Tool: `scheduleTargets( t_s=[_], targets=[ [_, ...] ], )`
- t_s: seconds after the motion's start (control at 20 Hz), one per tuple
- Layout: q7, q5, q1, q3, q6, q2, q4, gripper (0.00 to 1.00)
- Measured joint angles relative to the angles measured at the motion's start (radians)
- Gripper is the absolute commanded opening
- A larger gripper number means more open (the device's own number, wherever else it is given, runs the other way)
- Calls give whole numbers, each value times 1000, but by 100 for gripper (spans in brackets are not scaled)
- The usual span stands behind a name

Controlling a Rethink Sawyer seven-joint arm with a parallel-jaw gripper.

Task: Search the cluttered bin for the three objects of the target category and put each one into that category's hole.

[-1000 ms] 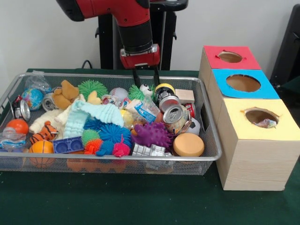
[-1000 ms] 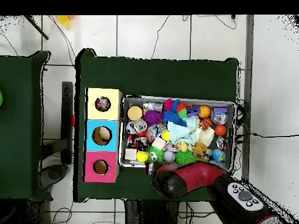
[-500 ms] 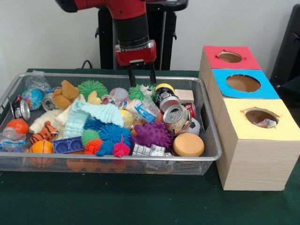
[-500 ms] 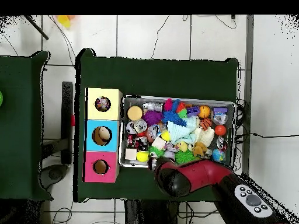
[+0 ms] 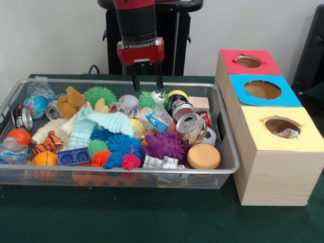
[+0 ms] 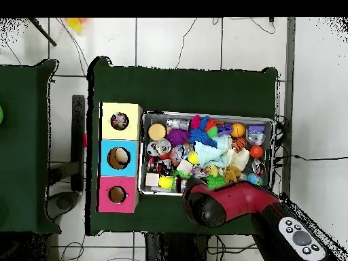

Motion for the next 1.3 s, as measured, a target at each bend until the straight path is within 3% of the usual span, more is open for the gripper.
scheduleTargets(
  t_s=[0.7,1.3],
  targets=[
    [0,-77,49,-11,0,75,-41,100],
    [0,-75,-67,9,37,27,-40,100]
  ],
)
